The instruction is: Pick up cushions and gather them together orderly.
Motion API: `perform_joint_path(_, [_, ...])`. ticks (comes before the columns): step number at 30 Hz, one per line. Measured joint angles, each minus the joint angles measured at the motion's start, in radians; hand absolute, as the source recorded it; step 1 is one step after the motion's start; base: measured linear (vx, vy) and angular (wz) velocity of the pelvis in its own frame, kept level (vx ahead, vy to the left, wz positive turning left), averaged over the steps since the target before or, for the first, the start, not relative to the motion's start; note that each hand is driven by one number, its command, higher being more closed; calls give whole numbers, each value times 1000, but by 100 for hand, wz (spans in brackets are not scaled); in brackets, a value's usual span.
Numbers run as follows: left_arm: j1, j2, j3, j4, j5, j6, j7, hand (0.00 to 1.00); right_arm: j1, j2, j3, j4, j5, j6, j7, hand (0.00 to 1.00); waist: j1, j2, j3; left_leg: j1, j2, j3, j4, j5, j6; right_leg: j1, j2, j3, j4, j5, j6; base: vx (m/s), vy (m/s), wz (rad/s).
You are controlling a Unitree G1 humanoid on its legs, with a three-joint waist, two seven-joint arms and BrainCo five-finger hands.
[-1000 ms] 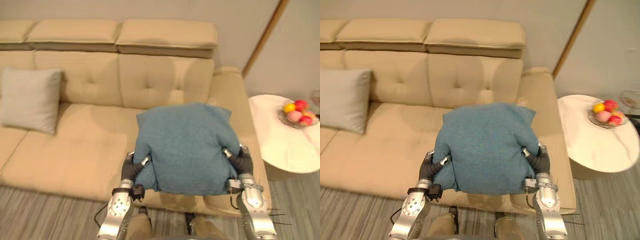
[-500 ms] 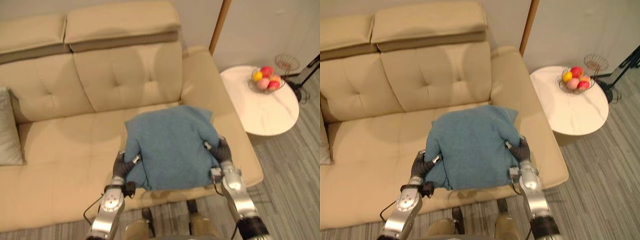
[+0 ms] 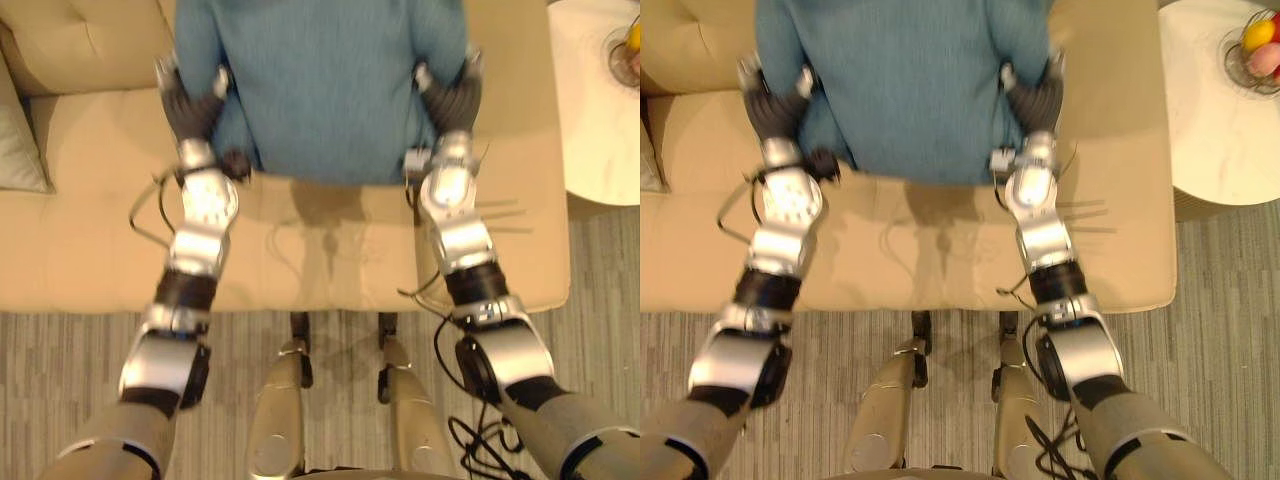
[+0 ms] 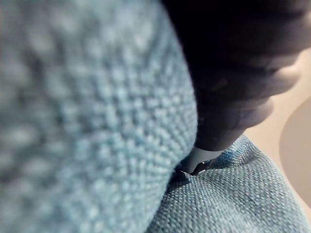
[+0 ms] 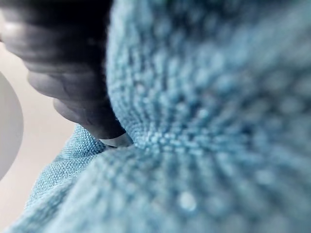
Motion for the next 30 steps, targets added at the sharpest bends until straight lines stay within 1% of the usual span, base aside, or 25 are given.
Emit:
perform_joint_path(1, [-100,13,5,59,5,0,4,100,-58,-1,-14,46,0,0,-17,100,-1,1,6,-14,-9,-11,-21,16,0,-17,0,-8,-4,7,0,-38,-31,18])
perform_joint_path(2, [-159,16,6,95,7,0,8,100,-95,-1,-29,79,0,0,-30,100,-2,2,14,-18,-10,-19,-34,27,-2,-19,0,-14,-15,14,-1,-30,-31,21])
perform_joint_path(3, [-232,16,12,145,7,0,15,0,-150,-2,-57,138,1,-1,-34,0,-2,6,30,-29,-10,-30,-35,29,-4,-21,2,-24,-22,19,-2,-22,-31,17])
perform_joint_path(4, [-266,16,14,169,7,0,16,0,-177,-5,-68,167,3,0,-34,0,-2,7,36,-36,-10,-35,-35,31,-6,-24,2,-29,-26,22,-4,-42,-44,16])
perform_joint_path(6, [-387,13,42,275,5,0,16,0,-275,-26,-104,276,13,4,-36,0,-3,7,39,-88,-10,-50,-37,38,-7,-53,3,-41,-61,46,-5,-38,-32,14])
perform_joint_path(7, [-414,13,49,301,2,0,16,0,-298,-34,-117,297,14,6,-38,0,-3,7,45,-98,-10,-51,-37,40,-7,-57,3,-43,-73,54,-7,-35,-13,11])
perform_joint_path(8, [-472,11,77,357,-19,5,14,0,-348,-37,-140,331,28,18,-42,0,-2,7,56,-124,-11,-53,-37,42,-7,-72,3,-47,-91,66,-3,-37,-9,6])
perform_joint_path(10, [-512,3,121,382,-54,21,13,0,-385,-41,-149,344,61,35,-39,0,-2,6,66,-160,-9,-57,-36,45,-9,-106,3,-55,-91,72,-3,-43,-1,6])
perform_joint_path(11, [-516,2,131,382,-64,21,11,0,-390,-44,-149,344,71,38,-35,0,-2,6,66,-171,-9,-58,-35,45,-9,-116,4,-59,-91,74,-3,-41,9,6])
perform_joint_path(13, [-517,0,173,382,-86,21,-16,0,-403,-61,-148,344,125,40,-24,0,0,6,67,-219,4,-61,-29,46,-10,-157,8,-70,-91,88,3,-41,14,5])
perform_joint_path(14, [-517,-13,206,384,-92,22,-35,0,-408,-77,-146,344,152,40,-7,0,1,6,70,-244,7,-65,-26,47,-10,-176,10,-77,-91,94,5,-32,18,6])
perform_joint_path(16, [-515,-34,240,386,-104,22,-60,0,-408,-100,-139,344,187,42,21,0,1,6,91,-255,8,-72,-20,47,-10,-179,11,-94,-91,94,5,-29,29,13])
perform_joint_path(18, [-489,-41,267,397,-112,22,-86,0,-408,-118,-113,345,222,45,42,0,-1,6,91,-278,8,-73,-19,49,-11,-198,11,-97,-90,94,5,-27,30,8])
perform_joint_path(20, [-401,-50,318,400,-113,22,-113,0,-406,-128,-55,379,240,46,62,0,-3,6,91,-289,10,-69,-18,49,-11,-213,11,-96,-86,94,5,-9,10,-3])
perform_joint_path(22, [-318,-56,337,404,-116,24,-131,0,-397,-133,-7,405,255,48,73,0,-4,6,91,-289,14,-62,-17,49,-11,-216,15,-92,-83,94,5,-27,15,-8])
perform_joint_path(23, [-275,-62,356,405,-130,32,-141,0,-381,-135,24,400,256,48,84,0,-6,6,91,-289,19,-60,-17,49,-11,-217,19,-90,-83,94,5,-29,5,-8])
perform_joint_path(26, [-195,-65,370,405,-133,40,-164,0,-343,-135,48,387,257,44,85,0,-2,6,91,-282,30,-52,-17,51,-15,-216,29,-78,-83,94,5,-36,-20,-9])
perform_joint_path(29, [-140,-50,417,401,-137,40,-181,0,-272,-137,47,305,258,34,86,0,-5,6,91,-262,38,-37,-17,51,-15,-208,34,-60,-76,93,5,-49,-24,-15])
perform_joint_path(30, [-118,-41,423,398,-155,40,-182,0,-236,-146,38,277,258,33,86,0,-7,6,91,-249,42,-32,-19,52,-16,-201,37,-57,-71,93,5,-61,-31,-17])
